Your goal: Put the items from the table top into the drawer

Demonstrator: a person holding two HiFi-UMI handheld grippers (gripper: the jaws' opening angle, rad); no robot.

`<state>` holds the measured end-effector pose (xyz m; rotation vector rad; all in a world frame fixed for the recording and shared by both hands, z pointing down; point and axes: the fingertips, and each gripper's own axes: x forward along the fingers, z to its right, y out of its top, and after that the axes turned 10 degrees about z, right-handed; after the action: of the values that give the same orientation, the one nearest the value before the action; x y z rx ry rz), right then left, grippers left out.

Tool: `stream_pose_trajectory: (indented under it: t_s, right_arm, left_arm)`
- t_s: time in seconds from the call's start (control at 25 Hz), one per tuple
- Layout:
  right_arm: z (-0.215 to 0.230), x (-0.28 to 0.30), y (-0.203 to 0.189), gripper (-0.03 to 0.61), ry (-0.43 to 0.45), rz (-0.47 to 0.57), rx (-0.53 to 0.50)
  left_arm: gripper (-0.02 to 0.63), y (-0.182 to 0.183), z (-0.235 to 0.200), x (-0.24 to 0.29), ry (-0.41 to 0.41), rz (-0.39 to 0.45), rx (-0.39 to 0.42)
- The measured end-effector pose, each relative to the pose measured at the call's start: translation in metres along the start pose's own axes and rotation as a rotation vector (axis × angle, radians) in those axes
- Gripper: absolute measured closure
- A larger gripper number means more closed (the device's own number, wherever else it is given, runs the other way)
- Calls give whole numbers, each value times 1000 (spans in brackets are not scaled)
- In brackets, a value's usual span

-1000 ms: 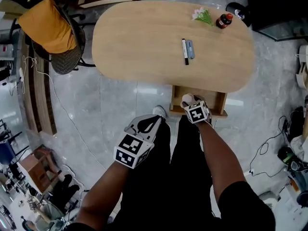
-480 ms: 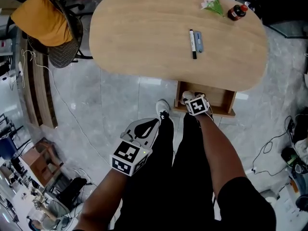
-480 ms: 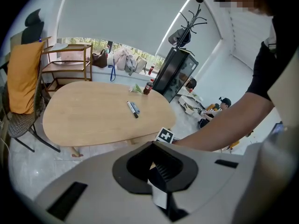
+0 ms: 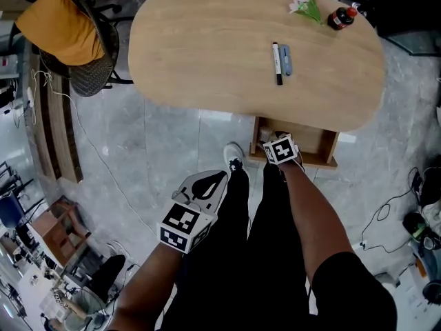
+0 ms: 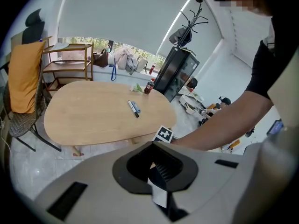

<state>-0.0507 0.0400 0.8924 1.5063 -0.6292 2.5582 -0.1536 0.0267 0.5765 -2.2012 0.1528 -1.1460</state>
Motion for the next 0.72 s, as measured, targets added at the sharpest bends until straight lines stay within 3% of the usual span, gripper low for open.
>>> stream_pose_trajectory:
  t_s: [0.4, 0.72]
  right_arm:
    - [-1, -32, 13, 307, -22, 28, -39]
    - [-26, -102, 46, 307, -21, 122, -91]
  left_arm:
    - [612, 22, 12, -5, -14, 51, 25]
    - [612, 58, 30, -23, -41, 124, 61]
